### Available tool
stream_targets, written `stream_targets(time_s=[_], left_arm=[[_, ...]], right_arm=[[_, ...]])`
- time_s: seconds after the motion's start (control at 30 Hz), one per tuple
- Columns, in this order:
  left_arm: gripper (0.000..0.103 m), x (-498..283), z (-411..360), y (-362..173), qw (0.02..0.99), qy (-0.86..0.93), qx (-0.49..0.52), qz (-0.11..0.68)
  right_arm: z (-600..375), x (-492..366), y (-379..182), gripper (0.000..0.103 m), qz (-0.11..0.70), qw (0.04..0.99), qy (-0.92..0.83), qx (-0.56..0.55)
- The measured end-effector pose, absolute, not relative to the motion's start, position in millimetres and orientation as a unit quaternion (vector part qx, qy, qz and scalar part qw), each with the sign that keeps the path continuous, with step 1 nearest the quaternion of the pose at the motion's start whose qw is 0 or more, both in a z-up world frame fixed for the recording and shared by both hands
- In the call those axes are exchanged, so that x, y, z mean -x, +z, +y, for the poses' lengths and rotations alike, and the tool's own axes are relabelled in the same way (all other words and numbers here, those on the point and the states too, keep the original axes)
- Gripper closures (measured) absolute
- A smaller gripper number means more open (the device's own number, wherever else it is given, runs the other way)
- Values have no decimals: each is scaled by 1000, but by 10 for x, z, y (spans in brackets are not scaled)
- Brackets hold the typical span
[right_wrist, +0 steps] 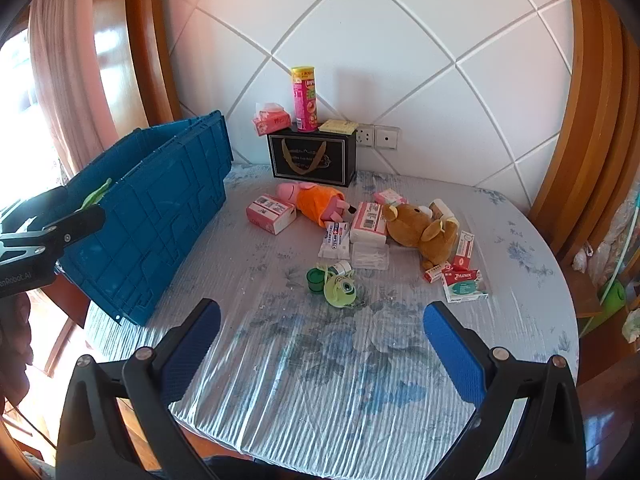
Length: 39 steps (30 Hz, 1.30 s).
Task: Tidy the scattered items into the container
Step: 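Move the left tool toward the green cup while the right tool approaches the green plush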
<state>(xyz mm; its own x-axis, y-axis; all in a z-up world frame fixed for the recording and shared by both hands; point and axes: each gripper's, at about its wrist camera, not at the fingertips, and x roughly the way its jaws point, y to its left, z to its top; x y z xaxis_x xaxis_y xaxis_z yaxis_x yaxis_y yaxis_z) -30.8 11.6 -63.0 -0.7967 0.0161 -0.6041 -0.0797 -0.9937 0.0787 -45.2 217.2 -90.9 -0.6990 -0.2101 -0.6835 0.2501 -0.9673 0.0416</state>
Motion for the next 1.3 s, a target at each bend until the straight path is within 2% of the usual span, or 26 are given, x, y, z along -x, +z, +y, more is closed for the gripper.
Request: stream_targets(time_s=[0.27,0.47,0.77,0.93,1.07,1.3], left_arm=[[1,1043,-110,-1252,64,930,352,80],[1,1523,-74,-1672,94,919,373,82],[1,2082,155,-2492,132,897,413,88],[8,2356,311,-2908,144,891,417,107],[9,2573,461,-3226,165,881,431,101],[9,2851,683,-3678,187,869,441,121]], right_arm=[[2016,942,-1464,0,19,119,-905,-408],[1839,1292,-1910,0,43,111,-902,-415],[1768,1846,-2622,0,56,104,-886,-448],[1863,2114,-3075,0,47,109,-877,-466],[1932,2301,-3402,0,47,122,-870,-475],[1922,2479,-3736,0,59,145,-868,-471]])
